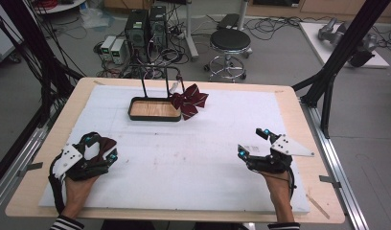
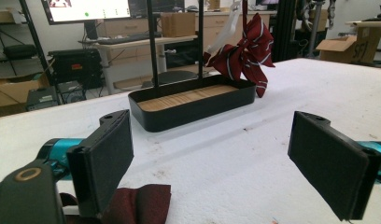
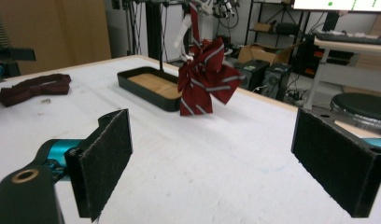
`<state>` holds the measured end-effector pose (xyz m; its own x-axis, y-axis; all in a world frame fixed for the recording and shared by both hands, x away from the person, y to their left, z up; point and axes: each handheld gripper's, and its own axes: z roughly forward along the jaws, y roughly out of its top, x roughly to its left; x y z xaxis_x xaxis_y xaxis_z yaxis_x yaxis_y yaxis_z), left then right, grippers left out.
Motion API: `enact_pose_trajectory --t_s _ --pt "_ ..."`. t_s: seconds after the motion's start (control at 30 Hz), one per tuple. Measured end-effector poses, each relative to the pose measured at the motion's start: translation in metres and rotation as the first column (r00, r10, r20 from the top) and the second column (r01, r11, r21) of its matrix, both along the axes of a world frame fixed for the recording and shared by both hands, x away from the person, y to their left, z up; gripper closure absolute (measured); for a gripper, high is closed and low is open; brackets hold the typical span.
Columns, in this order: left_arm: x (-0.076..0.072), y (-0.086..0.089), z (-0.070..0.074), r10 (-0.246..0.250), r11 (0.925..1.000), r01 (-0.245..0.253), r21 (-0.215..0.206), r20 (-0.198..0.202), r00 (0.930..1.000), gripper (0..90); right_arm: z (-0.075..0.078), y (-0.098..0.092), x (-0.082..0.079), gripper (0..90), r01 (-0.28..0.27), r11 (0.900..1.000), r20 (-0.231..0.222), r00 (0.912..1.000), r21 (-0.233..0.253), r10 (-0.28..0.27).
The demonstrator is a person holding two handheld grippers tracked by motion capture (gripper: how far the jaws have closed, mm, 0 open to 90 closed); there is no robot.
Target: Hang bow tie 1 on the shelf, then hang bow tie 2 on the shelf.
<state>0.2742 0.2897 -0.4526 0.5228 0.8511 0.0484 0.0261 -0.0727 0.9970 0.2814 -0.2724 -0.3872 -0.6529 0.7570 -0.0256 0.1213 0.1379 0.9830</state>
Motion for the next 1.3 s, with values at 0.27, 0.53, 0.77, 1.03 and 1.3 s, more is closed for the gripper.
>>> enact_pose_trajectory --t_s 0.27,0.53,0.77,1.03,1.3 --pt "0.000 0.000 0.000 0.002 1.0000 -0.002 -0.004 0.000 1.0000 14.4 -0.019 -0.006 -0.005 11.6 0.022 0.998 -0.007 0.9997 0.053 -0.022" --pt "0.000 0.002 0.000 0.001 0.9998 -0.002 -0.017 -0.003 1.0000 14.3 -0.020 -0.015 -0.016 11.6 0.039 0.997 -0.005 0.9992 0.067 -0.039" --pt "0.001 0.004 0.001 0.000 0.9994 0.000 -0.036 -0.001 1.0000 13.9 -0.019 -0.015 -0.020 11.6 0.046 0.997 -0.001 0.9989 0.070 -0.046" --pt "-0.001 0.013 0.025 0.011 0.9996 -0.011 -0.026 0.012 0.9999 13.6 -0.022 -0.018 -0.025 11.6 0.053 0.996 0.000 0.9986 0.072 -0.053" --pt "0.001 0.019 0.044 0.010 0.9977 -0.007 0.067 -0.052 0.9986 13.3 -0.032 -0.026 -0.032 11.6 0.061 0.995 -0.012 0.9981 0.078 -0.060"
